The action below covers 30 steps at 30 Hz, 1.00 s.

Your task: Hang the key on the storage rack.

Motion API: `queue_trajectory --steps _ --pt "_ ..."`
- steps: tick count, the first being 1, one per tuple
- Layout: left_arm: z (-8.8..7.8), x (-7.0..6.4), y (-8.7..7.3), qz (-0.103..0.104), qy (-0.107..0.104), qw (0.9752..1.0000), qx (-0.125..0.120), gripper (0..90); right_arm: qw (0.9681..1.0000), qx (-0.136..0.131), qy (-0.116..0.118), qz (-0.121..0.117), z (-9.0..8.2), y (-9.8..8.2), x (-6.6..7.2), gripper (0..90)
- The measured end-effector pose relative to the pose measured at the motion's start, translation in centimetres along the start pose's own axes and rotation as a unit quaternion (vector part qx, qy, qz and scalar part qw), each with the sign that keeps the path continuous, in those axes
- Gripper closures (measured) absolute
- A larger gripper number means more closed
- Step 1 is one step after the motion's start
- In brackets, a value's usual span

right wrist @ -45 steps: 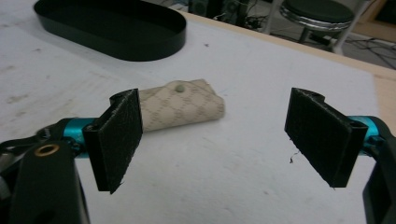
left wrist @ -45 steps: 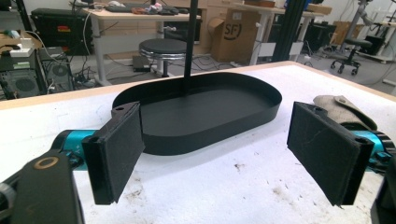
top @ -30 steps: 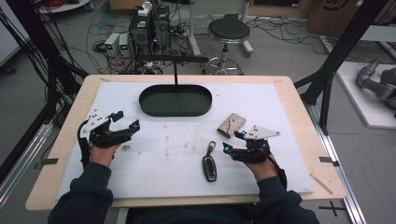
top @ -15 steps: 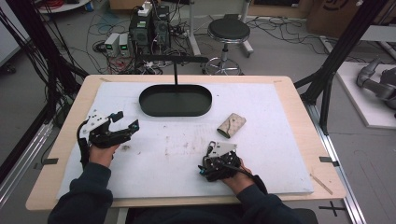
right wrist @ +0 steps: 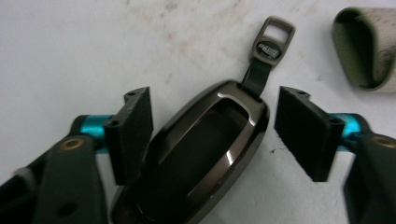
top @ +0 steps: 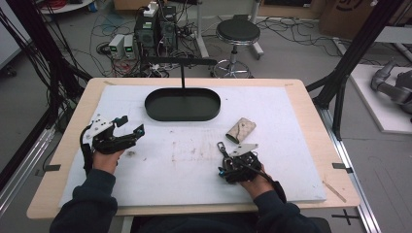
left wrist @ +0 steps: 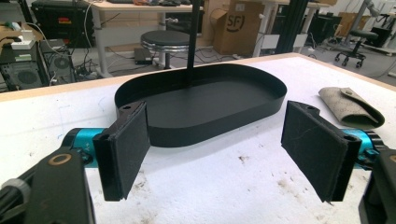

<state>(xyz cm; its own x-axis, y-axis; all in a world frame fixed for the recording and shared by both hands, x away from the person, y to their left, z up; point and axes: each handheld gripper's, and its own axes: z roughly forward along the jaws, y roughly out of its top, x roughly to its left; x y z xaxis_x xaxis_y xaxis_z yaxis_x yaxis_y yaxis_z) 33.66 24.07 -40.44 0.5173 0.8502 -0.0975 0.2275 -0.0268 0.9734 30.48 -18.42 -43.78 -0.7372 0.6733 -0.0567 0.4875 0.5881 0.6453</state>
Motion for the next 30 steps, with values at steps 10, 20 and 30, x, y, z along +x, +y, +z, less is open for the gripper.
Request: queue_trajectory --steps 10,20,30 --pt "0.0 0.0 0.0 0.002 -0.002 1.0000 0.001 23.4 0.9928 0.019 0.016 -0.117 -0.7 0.1 -1.3 49.1" --pt "0.1 -0.1 0.0 0.002 0.000 1.0000 0.004 23.4 0.9996 -0.002 0.027 -0.009 0.6 -0.3 -2.0 28.8" --pt "0.1 0.0 -0.1 0.001 0.002 1.0000 0.005 23.4 0.9997 0.008 0.023 -0.005 0.2 0.0 -1.9 49.5"
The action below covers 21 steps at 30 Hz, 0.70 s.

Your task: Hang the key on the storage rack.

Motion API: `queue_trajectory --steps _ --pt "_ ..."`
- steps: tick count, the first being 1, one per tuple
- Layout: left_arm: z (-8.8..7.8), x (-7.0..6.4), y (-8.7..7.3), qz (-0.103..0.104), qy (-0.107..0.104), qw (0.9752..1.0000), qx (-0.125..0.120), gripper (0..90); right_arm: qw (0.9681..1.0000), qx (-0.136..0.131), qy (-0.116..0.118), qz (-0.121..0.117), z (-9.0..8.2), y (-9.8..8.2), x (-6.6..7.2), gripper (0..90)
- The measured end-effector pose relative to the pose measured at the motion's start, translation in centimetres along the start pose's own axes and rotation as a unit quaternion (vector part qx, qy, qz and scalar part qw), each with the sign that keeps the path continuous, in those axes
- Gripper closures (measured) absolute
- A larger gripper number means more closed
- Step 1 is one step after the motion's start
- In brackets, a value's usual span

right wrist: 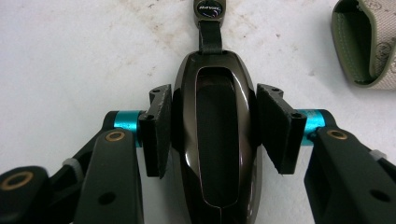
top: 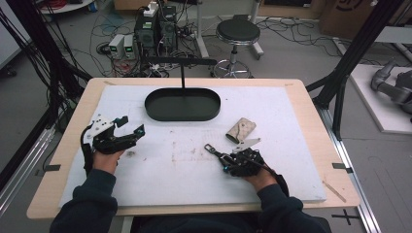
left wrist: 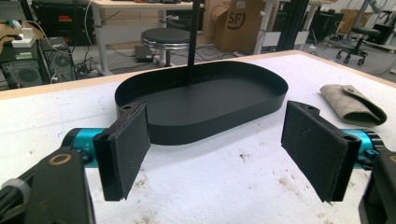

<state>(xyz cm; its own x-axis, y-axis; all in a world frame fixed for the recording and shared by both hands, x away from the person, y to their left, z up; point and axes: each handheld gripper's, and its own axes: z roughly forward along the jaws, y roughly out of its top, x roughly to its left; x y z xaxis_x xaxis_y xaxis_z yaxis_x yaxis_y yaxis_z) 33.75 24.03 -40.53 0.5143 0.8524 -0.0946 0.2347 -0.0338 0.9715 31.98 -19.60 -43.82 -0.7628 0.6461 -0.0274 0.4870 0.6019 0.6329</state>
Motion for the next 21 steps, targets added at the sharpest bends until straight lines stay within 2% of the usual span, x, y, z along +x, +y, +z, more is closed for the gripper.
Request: queue_trajectory --steps 1,5,6,7,10,12,20,21 --pt "0.0 0.0 0.0 -0.001 -0.001 1.0000 0.000 23.4 1.0000 -0.006 0.007 0.004 0.0 -0.2 -0.1 48.3" --pt "0.1 0.0 0.0 0.000 0.000 1.0000 0.004 23.4 0.9998 -0.006 0.019 -0.003 0.1 -0.3 -0.1 42.3" --pt "0.1 -0.1 0.0 -0.001 -0.001 1.0000 0.004 23.4 0.9998 -0.004 0.017 -0.004 0.1 -0.3 -0.1 42.9" --pt "0.1 -0.1 0.0 0.000 -0.001 1.0000 0.005 23.4 1.0000 0.003 0.006 0.005 0.0 0.0 0.0 49.6" --pt "0.1 0.0 0.0 0.000 0.000 1.0000 0.005 23.4 0.9997 0.017 -0.010 0.014 -0.1 0.4 0.5 50.0" --pt "0.1 0.0 -0.1 0.000 0.000 1.0000 0.006 23.4 0.9996 0.021 -0.015 0.007 -0.1 0.6 0.7 50.1" --pt "0.1 0.1 -0.1 -0.001 0.002 1.0000 0.007 23.4 0.9996 -0.008 -0.026 -0.010 -0.6 2.4 0.6 50.0" --pt "0.1 0.0 -0.1 -0.001 0.002 1.0000 0.007 23.4 0.9990 -0.023 -0.035 -0.017 -0.9 3.4 0.5 50.1"
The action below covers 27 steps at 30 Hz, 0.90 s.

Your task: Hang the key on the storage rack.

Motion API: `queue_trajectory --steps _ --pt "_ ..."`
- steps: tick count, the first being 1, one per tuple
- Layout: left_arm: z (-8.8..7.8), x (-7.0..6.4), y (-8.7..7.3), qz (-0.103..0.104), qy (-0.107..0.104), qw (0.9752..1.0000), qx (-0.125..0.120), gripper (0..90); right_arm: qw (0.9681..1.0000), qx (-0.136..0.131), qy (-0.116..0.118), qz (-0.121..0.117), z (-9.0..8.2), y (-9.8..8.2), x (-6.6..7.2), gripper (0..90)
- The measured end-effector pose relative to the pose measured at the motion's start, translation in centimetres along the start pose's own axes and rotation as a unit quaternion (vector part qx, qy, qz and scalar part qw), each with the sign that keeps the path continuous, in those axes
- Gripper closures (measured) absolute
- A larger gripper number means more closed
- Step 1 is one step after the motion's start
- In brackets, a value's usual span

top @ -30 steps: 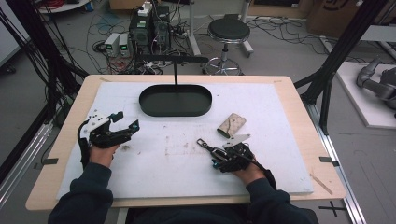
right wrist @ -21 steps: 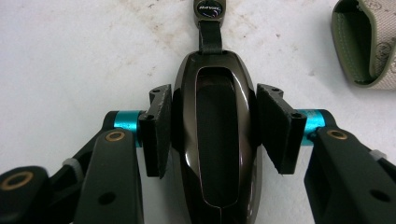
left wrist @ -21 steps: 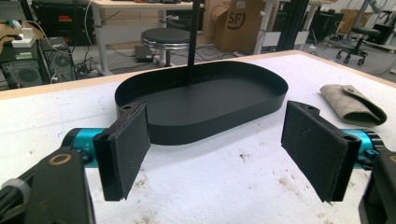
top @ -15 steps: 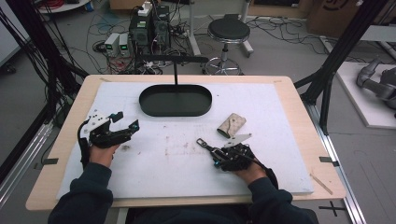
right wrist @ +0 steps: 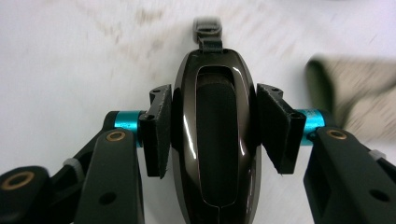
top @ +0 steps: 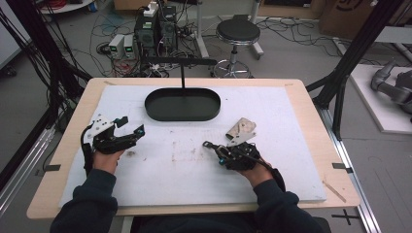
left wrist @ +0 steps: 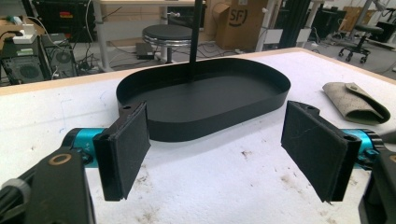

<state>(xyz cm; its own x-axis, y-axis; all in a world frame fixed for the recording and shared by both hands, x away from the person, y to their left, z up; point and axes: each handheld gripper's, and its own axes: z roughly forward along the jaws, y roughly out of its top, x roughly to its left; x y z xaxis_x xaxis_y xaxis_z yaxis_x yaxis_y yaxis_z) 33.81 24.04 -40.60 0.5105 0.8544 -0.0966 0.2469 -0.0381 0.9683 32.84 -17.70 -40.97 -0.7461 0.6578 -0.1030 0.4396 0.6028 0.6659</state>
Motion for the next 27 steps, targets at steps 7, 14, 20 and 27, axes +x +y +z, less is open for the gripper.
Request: queue_trajectory --steps 7,14,20,27 --pt "0.0 0.0 0.0 0.000 0.000 1.0000 0.001 23.5 0.9983 -0.048 -0.032 -0.004 -0.6 3.7 -1.5 50.0" --pt "0.1 0.1 0.0 0.001 -0.001 1.0000 0.002 23.5 0.9933 -0.100 -0.058 0.011 -1.1 8.6 -4.0 50.0" --pt "0.1 0.2 -0.1 -0.001 -0.001 1.0000 0.000 23.5 0.9872 -0.133 -0.086 0.014 -1.0 12.2 -5.9 50.0" --pt "0.1 0.2 -0.1 -0.003 -0.002 1.0000 -0.001 23.6 0.9792 -0.162 -0.114 0.045 -1.4 15.2 -7.8 49.9"
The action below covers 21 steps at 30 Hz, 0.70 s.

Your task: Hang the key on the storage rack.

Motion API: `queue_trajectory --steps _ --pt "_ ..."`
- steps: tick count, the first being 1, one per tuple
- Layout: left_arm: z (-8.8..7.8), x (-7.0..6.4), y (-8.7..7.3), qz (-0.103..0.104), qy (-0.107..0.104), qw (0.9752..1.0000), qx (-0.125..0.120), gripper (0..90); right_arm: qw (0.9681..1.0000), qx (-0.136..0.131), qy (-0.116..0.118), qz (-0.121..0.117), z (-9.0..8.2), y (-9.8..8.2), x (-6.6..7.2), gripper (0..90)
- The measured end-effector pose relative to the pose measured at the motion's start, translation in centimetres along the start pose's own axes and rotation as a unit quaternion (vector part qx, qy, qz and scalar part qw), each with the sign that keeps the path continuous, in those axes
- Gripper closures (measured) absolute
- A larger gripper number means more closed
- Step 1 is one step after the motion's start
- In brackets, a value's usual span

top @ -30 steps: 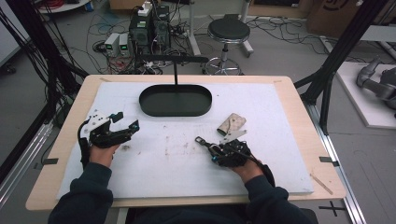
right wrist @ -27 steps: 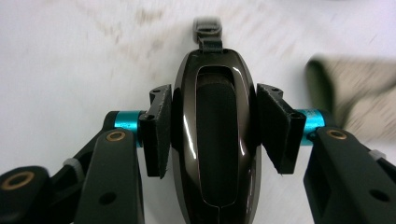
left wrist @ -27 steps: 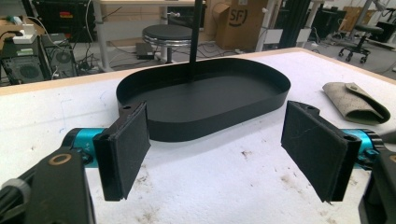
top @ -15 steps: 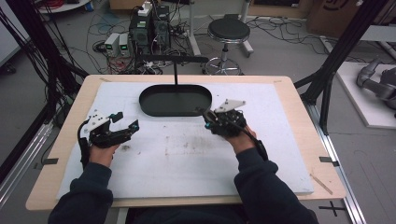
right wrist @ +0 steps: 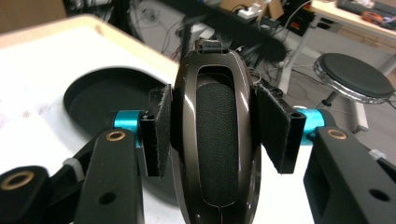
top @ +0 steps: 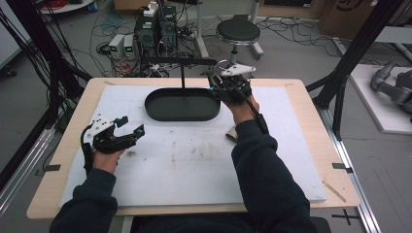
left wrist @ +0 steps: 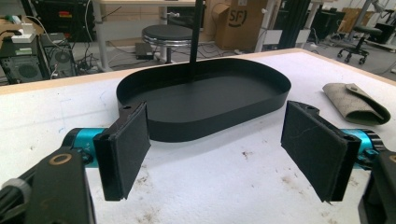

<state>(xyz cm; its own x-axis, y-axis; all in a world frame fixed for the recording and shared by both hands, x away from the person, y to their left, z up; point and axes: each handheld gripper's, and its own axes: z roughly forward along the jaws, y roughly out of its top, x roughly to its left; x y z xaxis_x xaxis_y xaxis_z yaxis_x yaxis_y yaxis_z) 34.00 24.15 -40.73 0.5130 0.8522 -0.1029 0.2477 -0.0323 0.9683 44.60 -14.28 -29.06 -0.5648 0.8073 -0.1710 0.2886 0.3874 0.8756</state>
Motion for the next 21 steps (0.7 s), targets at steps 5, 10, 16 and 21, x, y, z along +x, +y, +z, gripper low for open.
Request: queue_trajectory --steps 5,10,16,21 --pt "0.0 0.0 0.0 -0.001 0.000 1.0000 0.000 23.5 0.9995 -0.012 -0.022 0.018 0.4 0.8 -1.1 49.9" --pt "0.0 0.1 0.0 0.000 -0.001 1.0000 0.000 23.6 0.9990 0.023 -0.031 0.021 1.1 -0.1 -1.5 49.9" --pt "0.0 0.1 0.0 0.000 0.000 1.0000 0.000 23.6 0.9986 0.037 -0.036 0.011 1.4 -0.3 -1.3 49.9" --pt "-0.1 0.1 0.0 -0.002 0.001 1.0000 -0.001 23.6 0.9976 0.046 -0.048 0.020 1.7 -0.6 -1.5 49.9"
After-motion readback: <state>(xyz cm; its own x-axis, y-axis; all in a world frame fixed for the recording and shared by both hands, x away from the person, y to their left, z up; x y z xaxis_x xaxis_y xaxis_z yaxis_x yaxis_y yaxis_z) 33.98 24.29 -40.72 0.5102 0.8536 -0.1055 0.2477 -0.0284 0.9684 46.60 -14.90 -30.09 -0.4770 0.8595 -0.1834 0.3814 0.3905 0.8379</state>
